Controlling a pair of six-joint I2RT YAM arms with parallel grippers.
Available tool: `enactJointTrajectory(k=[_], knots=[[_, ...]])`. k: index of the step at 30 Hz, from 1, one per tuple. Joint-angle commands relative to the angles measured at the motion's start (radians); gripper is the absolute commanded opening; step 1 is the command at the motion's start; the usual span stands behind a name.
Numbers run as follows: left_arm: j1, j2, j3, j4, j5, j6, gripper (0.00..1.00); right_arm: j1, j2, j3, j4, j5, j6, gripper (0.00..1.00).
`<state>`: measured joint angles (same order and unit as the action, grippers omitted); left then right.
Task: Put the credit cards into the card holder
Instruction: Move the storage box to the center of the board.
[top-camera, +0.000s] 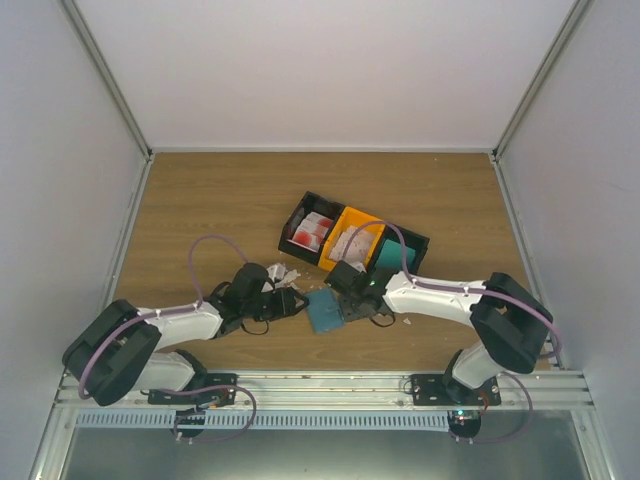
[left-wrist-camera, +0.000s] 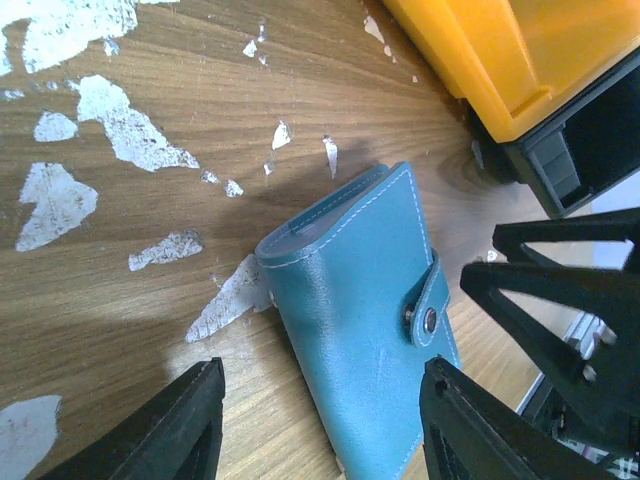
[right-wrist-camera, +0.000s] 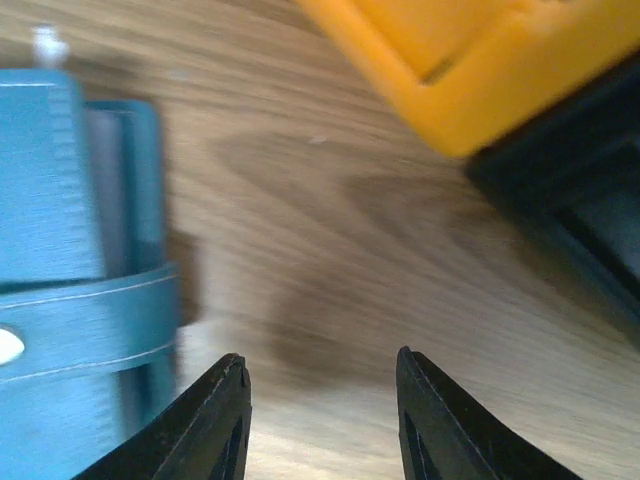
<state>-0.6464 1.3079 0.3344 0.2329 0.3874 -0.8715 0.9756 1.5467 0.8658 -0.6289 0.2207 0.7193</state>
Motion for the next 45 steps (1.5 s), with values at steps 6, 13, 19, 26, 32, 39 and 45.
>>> enactJointTrajectory(k=[6,13,19,26,32,39,45], knots=[[-0.005,-0.065,-0.023,-0.009,-0.031,-0.025,0.6,-0.161,0.026,-0.008,0.045,0.054,-0.136,0.45],[-0.005,-0.043,-0.075,0.066,-0.023,-0.047,0.61,-0.239,0.066,0.037,0.074,0.123,-0.183,0.57],[-0.007,-0.033,-0.116,0.145,0.002,-0.077,0.59,-0.256,0.083,0.077,0.096,0.128,-0.189,0.63],[-0.016,-0.087,-0.16,0.177,0.001,-0.148,0.55,-0.097,-0.042,0.143,-0.073,0.036,-0.066,0.63],[-0.041,-0.081,-0.181,0.225,0.028,-0.199,0.48,-0.049,-0.132,0.056,0.042,-0.174,0.099,0.56],[-0.046,0.038,-0.155,0.307,0.064,-0.216,0.48,-0.058,-0.1,-0.045,0.181,-0.318,0.051,0.51],[-0.046,0.164,-0.137,0.403,0.075,-0.256,0.47,-0.122,-0.067,-0.092,0.225,-0.388,-0.028,0.38]])
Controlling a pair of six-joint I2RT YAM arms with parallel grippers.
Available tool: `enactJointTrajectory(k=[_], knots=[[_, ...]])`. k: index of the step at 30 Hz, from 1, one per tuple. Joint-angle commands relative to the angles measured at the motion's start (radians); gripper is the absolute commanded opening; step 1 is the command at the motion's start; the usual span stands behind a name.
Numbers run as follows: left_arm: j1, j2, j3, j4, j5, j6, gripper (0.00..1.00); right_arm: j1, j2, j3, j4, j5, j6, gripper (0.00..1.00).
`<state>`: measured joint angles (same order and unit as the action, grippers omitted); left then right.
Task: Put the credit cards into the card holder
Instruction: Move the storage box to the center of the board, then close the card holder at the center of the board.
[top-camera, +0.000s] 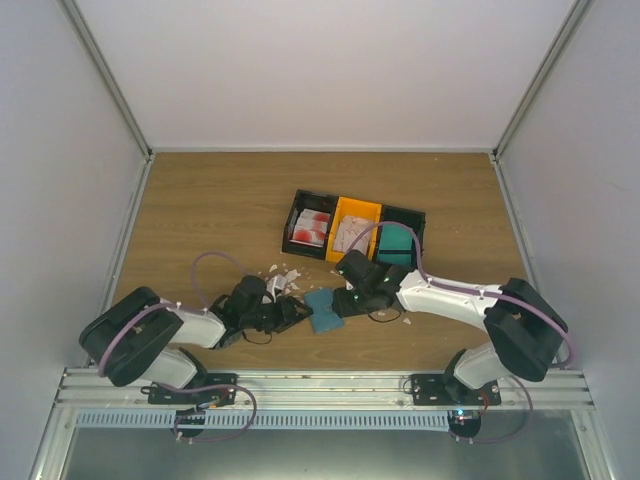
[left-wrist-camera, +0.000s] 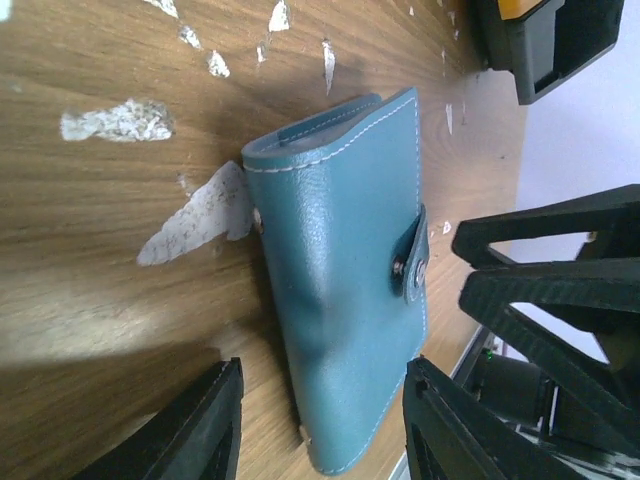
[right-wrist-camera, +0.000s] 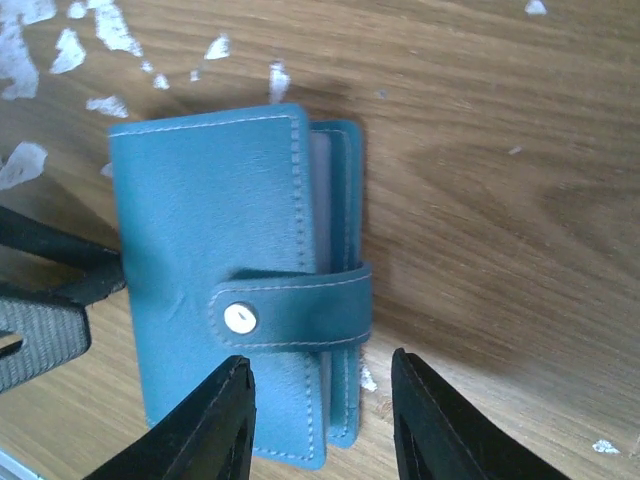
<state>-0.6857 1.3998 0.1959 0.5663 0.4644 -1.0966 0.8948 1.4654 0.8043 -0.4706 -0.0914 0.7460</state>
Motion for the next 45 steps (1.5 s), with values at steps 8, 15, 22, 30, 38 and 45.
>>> enactJointTrajectory(k=[8,15,22,30,38,45], knots=[[-0.006,0.237,0.015,0.204,0.045,-0.052,0.44,-0.083,0.057,-0.087,0.147,-0.178,-0.144,0.31],[-0.008,0.3,0.031,0.299,0.08,-0.038,0.42,-0.083,0.093,-0.124,0.204,-0.209,-0.152,0.28],[-0.009,0.296,0.027,0.38,0.103,-0.021,0.24,-0.083,0.084,-0.133,0.208,-0.19,-0.152,0.27],[-0.017,0.224,0.038,0.315,0.092,0.01,0.0,-0.079,-0.004,-0.086,0.119,-0.088,-0.118,0.34],[-0.036,0.111,0.105,0.052,0.025,0.068,0.0,-0.011,-0.042,0.031,-0.009,0.044,-0.016,0.5],[-0.049,0.068,0.181,-0.155,-0.036,0.119,0.0,0.075,0.099,0.145,-0.106,0.162,0.044,0.5]])
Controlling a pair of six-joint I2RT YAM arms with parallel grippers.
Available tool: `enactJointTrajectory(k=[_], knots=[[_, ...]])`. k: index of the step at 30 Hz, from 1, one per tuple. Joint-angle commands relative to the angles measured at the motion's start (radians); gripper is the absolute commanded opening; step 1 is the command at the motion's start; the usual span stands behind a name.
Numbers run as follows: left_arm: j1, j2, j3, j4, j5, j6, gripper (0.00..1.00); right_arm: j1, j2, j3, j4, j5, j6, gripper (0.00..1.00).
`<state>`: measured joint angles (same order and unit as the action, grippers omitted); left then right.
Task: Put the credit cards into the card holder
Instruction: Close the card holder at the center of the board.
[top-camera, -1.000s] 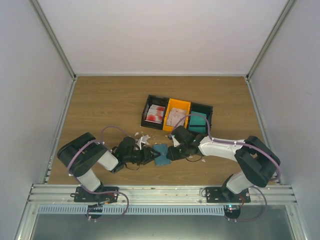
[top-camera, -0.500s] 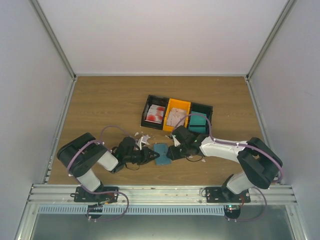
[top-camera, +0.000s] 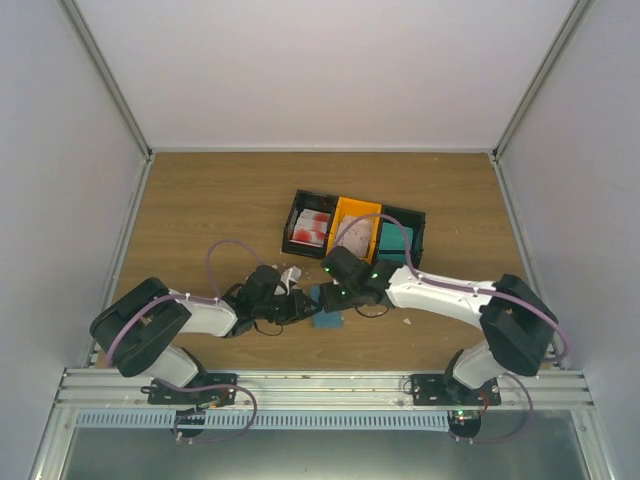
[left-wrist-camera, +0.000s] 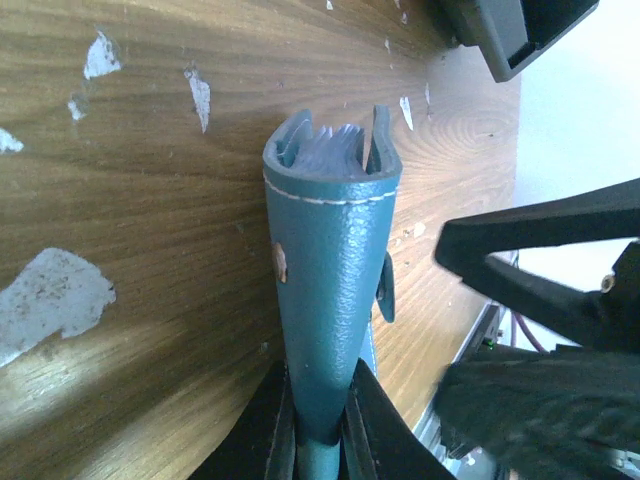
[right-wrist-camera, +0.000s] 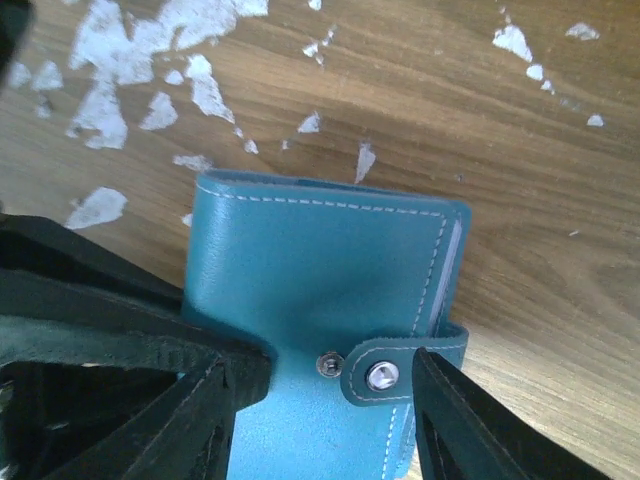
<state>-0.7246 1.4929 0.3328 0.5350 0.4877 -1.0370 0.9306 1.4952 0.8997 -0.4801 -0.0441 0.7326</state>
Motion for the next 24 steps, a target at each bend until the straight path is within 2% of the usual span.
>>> enactJointTrajectory(k=[1,5,9,12,24], knots=[[-0.011,-0.025,0.05,-0.137,-0.063,0.063,0.0,0.043,0.082,0.057,-0.114,0.134,0.067,0.49],[-0.015,-0.028,0.064,-0.176,-0.075,0.075,0.0,0.058,0.109,0.083,-0.18,0.204,0.094,0.39],[-0.018,-0.031,0.073,-0.198,-0.081,0.079,0.0,0.066,0.109,0.097,-0.218,0.24,0.117,0.24],[-0.019,-0.029,0.075,-0.201,-0.08,0.081,0.0,0.067,0.106,0.099,-0.22,0.246,0.121,0.18],[-0.022,-0.025,0.071,-0.202,-0.085,0.077,0.0,0.068,0.087,0.115,-0.274,0.297,0.147,0.09]])
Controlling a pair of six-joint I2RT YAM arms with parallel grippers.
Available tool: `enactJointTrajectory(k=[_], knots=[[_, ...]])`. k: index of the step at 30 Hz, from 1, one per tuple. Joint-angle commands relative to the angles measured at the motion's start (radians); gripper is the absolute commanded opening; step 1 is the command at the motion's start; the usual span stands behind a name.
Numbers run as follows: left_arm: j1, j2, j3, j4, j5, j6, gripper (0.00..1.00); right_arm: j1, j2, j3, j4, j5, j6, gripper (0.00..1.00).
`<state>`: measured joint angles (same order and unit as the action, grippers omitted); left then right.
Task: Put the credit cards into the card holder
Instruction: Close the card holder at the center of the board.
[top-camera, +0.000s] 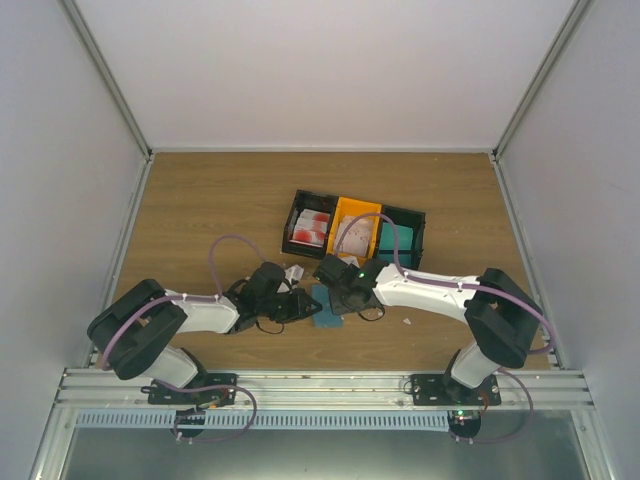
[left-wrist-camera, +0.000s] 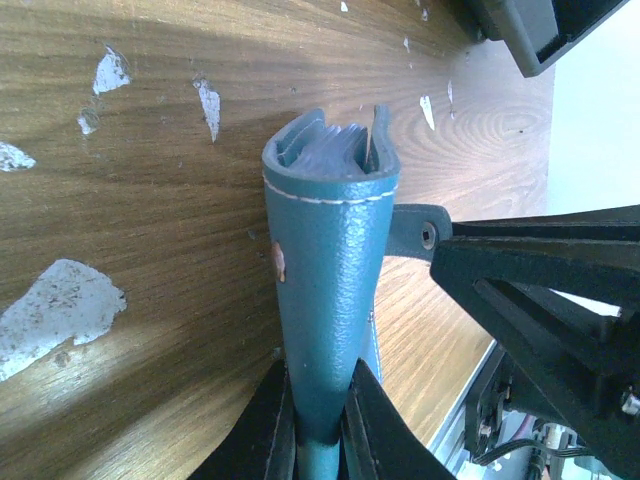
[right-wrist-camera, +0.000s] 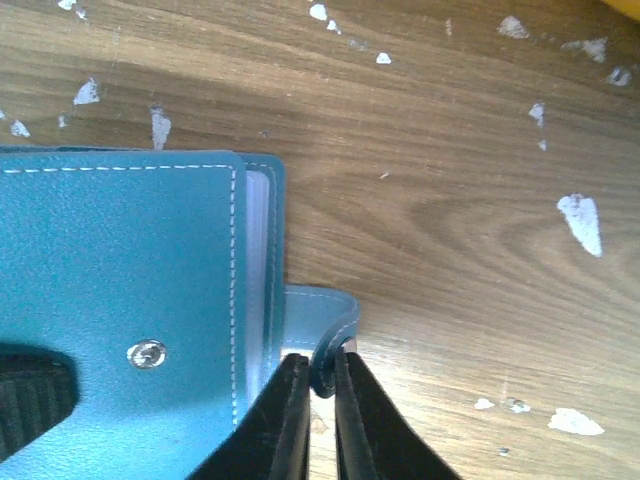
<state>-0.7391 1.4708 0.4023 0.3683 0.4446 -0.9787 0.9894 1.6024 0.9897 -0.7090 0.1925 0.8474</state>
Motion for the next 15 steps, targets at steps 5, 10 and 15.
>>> enactJointTrajectory(k=[5,10,15], knots=[[-0.008,0.004,0.0,-0.031,-0.04,0.018,0.0,0.009,-0.032,0.028,-0.07,0.086,0.048,0.0],[-0.008,0.008,-0.003,-0.027,-0.04,0.017,0.0,0.009,-0.028,0.028,-0.082,0.099,0.051,0.1],[-0.008,0.011,-0.005,-0.022,-0.037,0.016,0.0,0.009,-0.011,0.026,-0.075,0.103,0.046,0.18]])
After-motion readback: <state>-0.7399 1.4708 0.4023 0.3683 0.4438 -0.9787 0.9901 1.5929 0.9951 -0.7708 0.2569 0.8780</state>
